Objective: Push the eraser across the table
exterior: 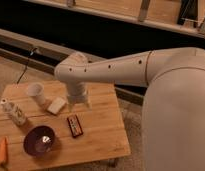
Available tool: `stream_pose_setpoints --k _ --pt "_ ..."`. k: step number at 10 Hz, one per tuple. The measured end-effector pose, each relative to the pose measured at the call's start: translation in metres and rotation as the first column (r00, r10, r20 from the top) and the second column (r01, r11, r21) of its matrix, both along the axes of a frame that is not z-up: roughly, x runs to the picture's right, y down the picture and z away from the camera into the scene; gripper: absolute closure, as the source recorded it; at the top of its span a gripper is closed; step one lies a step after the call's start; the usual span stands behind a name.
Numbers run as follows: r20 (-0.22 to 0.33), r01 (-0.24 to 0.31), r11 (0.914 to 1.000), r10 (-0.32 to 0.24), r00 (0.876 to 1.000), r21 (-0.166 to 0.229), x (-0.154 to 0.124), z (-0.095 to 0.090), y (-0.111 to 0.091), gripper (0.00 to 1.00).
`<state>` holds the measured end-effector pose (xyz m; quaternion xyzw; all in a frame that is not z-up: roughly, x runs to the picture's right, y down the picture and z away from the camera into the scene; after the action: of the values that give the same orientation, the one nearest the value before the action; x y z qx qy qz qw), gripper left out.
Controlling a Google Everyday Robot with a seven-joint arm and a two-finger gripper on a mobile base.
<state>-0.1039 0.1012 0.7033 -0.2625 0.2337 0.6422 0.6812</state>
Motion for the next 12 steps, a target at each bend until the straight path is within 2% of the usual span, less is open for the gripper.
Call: stream_pose_setpoints --k 4,5,7,10,11,12 --pt "-0.002 0.007 1.0000 -0.007 1.000 0.007 0.001 0.000 -0.001 0.35" --pt "-0.020 0.037 0.9989 -0.036 0.999 0.029 0.002 0.002 -0.006 0.35" --pt "-0.032 0.076 0.9959 -0.074 0.997 0.049 -0.004 0.001 -0.008 0.35" --pt "-0.041 0.127 0.9899 -0.124 0.991 0.063 -0.016 -0.003 -0.004 0.35" --pt "-0.036 0.135 0.9887 -0.133 0.990 0.065 -0.020 -0.004 -0.002 0.39" --pt "-0.027 0.146 0.9872 -0.144 0.989 0.065 -0.026 -0.005 0.002 0.50"
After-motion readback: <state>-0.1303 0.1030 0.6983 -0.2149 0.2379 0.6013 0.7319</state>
